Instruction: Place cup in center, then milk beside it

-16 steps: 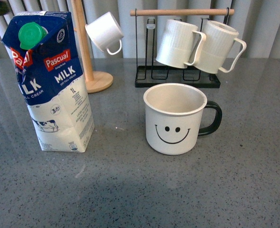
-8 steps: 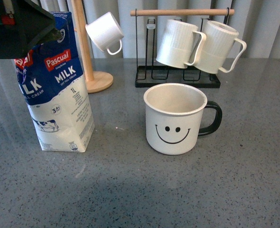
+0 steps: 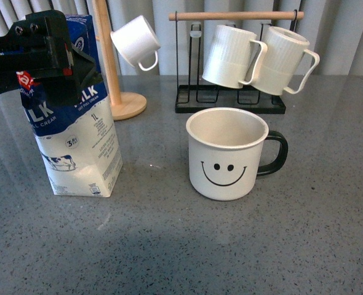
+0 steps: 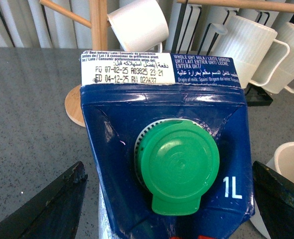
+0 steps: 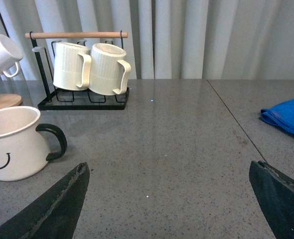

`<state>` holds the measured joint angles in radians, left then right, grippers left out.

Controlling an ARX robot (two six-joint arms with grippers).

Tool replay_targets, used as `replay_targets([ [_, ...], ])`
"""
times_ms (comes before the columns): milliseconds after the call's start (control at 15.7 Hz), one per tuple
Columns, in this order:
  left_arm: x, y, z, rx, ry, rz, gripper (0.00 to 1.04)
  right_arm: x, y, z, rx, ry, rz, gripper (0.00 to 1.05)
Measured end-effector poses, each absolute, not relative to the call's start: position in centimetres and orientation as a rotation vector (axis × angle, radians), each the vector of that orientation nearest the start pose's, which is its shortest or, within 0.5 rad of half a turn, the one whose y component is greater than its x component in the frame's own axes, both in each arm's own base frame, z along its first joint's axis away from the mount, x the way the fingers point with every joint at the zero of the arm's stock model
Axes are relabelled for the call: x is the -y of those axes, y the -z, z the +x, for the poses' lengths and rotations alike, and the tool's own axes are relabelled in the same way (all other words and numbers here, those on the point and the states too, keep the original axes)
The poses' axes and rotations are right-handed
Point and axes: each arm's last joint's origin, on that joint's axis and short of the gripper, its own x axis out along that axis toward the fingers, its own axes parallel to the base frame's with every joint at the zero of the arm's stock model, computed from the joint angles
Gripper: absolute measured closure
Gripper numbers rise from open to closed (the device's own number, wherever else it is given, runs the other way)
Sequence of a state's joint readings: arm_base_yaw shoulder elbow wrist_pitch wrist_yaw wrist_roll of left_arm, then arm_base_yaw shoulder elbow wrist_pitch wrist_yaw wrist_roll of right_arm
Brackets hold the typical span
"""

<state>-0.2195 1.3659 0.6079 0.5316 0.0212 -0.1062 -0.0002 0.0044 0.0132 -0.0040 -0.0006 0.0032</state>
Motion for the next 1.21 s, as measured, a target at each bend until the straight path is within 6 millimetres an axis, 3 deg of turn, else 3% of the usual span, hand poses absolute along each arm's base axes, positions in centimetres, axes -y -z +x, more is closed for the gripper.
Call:
replay_targets([
  [64,6.2,-21.3,27.4,-0.238,0.225,-0.083,0.14,0.0,-16.7,9.7,0.005,0.000,0.003,0.07],
  [446,6.1,-21.0,27.5,-0.228,0.190,-0.072,0.80,0.0,-16.7,9.7,0.005,0.000,0.003,0.07],
  [573,6.7,-21.3,27.0,-0.227,0.185,-0.064,0.96,0.0,-16.7,9.7,0.005,0.000,0.003,0.07],
  [700,7.8,-22.3,26.2,-0.197,0.190,-0.059,1.01,0.0,-16.7,9.7,0.005,0.000,0.003,0.07],
  [955,11.2,-23.8,25.1,-0.133,0.179,-0.056,1.01,0.0,-16.7,9.7,0.004,0.000,0.003,0.07],
  [1210,13.3,-22.5,25.7,-0.164,0.127,-0.078,1.01,0.0,-16.7,9.7,0.005,0.000,0.003,0.07],
])
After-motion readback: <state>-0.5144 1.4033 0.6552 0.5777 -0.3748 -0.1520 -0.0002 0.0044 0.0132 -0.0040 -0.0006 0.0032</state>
